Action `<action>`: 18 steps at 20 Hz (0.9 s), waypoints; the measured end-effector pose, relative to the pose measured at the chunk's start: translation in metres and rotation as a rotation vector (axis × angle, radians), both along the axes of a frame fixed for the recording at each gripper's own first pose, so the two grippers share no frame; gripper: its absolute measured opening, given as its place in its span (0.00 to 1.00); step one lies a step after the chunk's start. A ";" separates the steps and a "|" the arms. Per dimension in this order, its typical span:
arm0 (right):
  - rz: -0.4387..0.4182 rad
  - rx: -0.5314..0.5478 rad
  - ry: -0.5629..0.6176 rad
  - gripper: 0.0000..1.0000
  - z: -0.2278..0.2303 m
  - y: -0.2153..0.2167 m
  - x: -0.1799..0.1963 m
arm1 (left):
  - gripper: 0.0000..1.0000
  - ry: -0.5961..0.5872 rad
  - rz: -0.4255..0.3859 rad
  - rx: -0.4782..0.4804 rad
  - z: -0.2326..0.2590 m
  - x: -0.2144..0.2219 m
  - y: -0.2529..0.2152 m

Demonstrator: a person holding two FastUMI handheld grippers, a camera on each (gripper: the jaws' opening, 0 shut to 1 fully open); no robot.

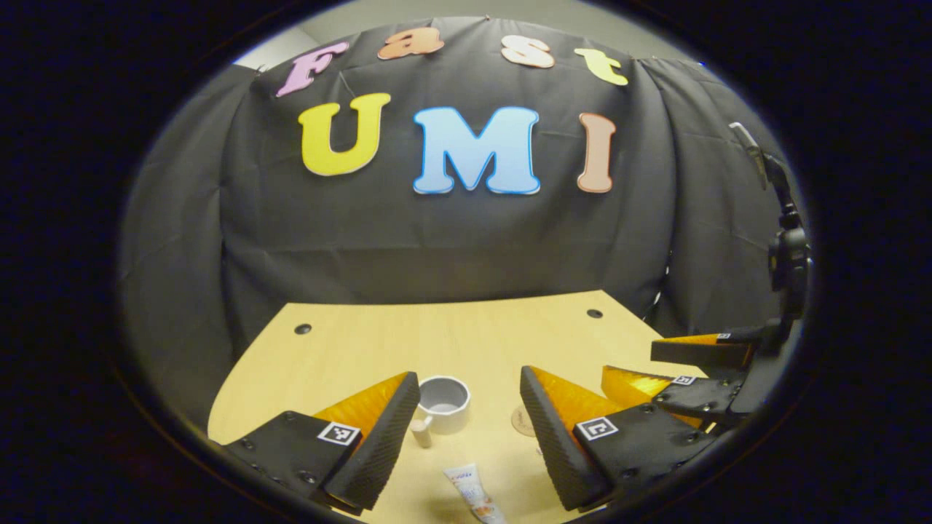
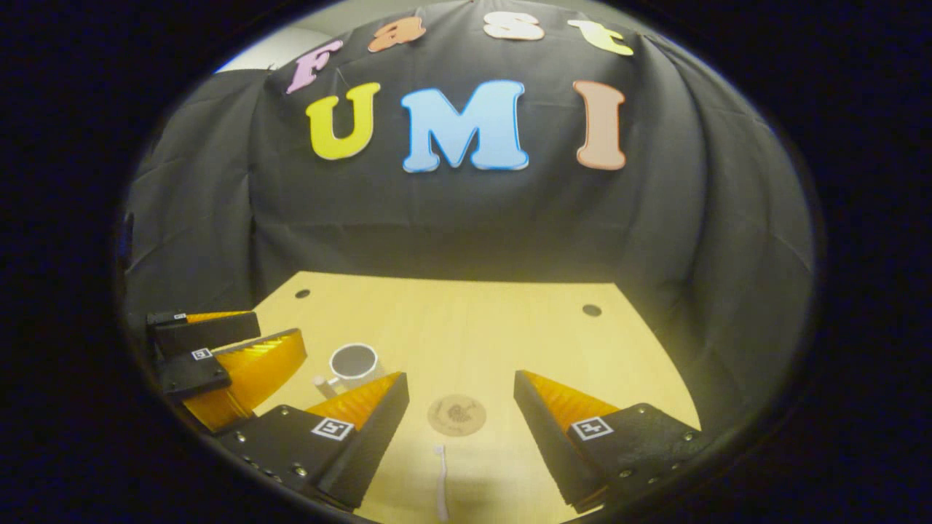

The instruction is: Put the toothbrush and toothpaste on the desktop into the cup, then pick up the cup and place it on the coaster on the desktop.

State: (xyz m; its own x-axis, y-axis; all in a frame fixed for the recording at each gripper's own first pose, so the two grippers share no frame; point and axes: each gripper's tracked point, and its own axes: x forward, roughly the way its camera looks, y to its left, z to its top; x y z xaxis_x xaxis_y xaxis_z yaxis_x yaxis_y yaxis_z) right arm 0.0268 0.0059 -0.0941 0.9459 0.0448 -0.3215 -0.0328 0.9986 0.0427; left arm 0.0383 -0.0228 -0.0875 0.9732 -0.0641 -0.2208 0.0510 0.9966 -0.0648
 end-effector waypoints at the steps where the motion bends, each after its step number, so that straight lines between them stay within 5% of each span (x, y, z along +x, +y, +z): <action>1: 0.006 0.005 0.040 0.93 -0.010 0.001 0.002 | 0.92 0.037 -0.003 0.000 -0.019 0.002 -0.001; 6: 0.029 0.016 0.232 0.93 -0.049 0.002 0.027 | 0.93 0.207 0.005 0.006 -0.096 0.004 0.001; 18: 0.080 -0.006 0.592 0.94 -0.024 -0.005 0.039 | 0.95 0.576 -0.002 -0.066 -0.231 -0.031 -0.010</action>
